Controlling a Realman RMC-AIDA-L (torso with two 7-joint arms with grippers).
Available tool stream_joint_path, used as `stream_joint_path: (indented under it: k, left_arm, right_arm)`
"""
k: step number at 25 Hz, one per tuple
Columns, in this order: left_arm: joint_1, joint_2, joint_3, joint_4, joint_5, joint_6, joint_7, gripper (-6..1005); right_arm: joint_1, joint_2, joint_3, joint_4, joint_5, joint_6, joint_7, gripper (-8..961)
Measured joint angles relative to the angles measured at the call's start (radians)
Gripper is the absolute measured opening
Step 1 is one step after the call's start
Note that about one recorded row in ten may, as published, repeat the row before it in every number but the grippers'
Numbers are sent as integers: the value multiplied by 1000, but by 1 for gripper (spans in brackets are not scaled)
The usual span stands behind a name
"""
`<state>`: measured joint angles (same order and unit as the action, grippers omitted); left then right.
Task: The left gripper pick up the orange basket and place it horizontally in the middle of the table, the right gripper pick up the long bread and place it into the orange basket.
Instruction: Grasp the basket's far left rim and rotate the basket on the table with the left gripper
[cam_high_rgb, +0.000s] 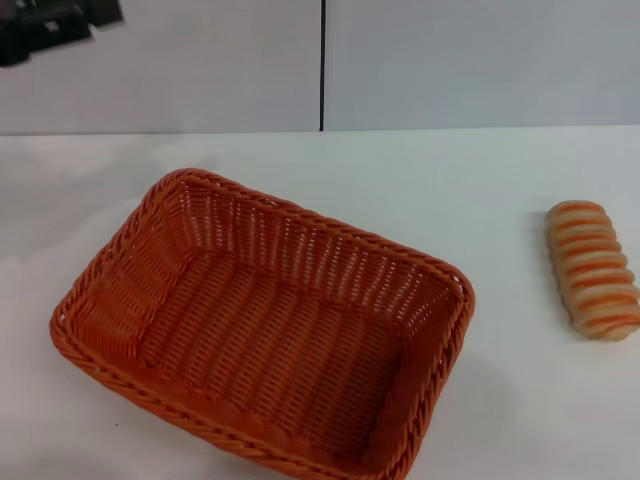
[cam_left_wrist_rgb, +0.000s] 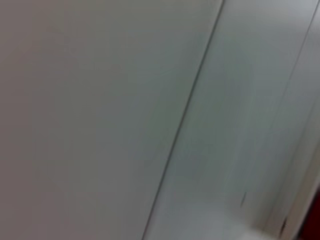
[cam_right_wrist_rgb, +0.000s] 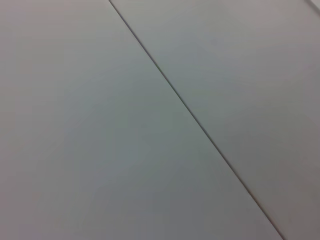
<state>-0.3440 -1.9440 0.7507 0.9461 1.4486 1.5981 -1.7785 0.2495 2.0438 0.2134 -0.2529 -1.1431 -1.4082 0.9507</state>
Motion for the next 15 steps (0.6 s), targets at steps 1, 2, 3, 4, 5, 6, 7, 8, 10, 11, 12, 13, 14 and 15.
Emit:
stream_joint_path:
  k: [1, 2, 3, 4, 5, 6, 7, 8, 10, 11, 12, 13, 14, 15]
  left_arm:
    - [-35, -11, -2, 171, 200, 2, -144, 811]
    - [-35, -11, -2, 171, 200, 2, -144, 811]
    - [-35, -11, -2, 171, 200, 2, -144, 811]
    - [-54, -16, -1, 243, 292, 9, -197, 811]
    - [-54, -16, -1, 243, 292, 9, -197, 811]
    - [-54, -16, -1, 243, 292, 9, -197, 811]
    - [-104, -28, 5, 355, 476, 26, -276, 811]
    - [-132, -35, 6, 377, 552, 31, -291, 811]
    - [-152, -39, 6, 386, 601, 36, -297, 811]
    - [-152, -39, 6, 386, 601, 36, -297, 811]
    - [-152, -39, 6, 386, 601, 36, -297, 811]
    - [-202, -55, 6, 390, 718, 61, -298, 811]
    - [-202, -55, 6, 390, 718, 61, -298, 811]
    - [-210, -59, 6, 392, 741, 64, -297, 811]
  right_arm:
    - [0, 0, 0, 0, 0, 0, 0, 633]
    - [0, 0, -1, 0, 0, 0, -1, 633]
    - [0, 0, -1, 0, -4, 0, -2, 633]
    - [-1, 0, -2, -4, -15, -1, -3, 634]
    - [-2, 0, -3, -17, -56, -3, -5, 634]
    - [-2, 0, -3, -17, -56, -3, -5, 634]
    - [-3, 0, -3, -26, -86, -4, -5, 635]
    - [-3, -1, -3, -40, -126, -5, -4, 635]
    - [-2, -1, -3, -46, -140, -5, -2, 636]
    - [-2, -1, -3, -46, -140, -5, -2, 636]
    - [-1, -2, -3, -47, -141, -6, 0, 635]
    - [0, -2, -3, -47, -141, -8, 5, 635]
    - [0, -2, -3, -47, -141, -8, 5, 635]
    - [1, -2, -3, -47, -142, -8, 9, 634]
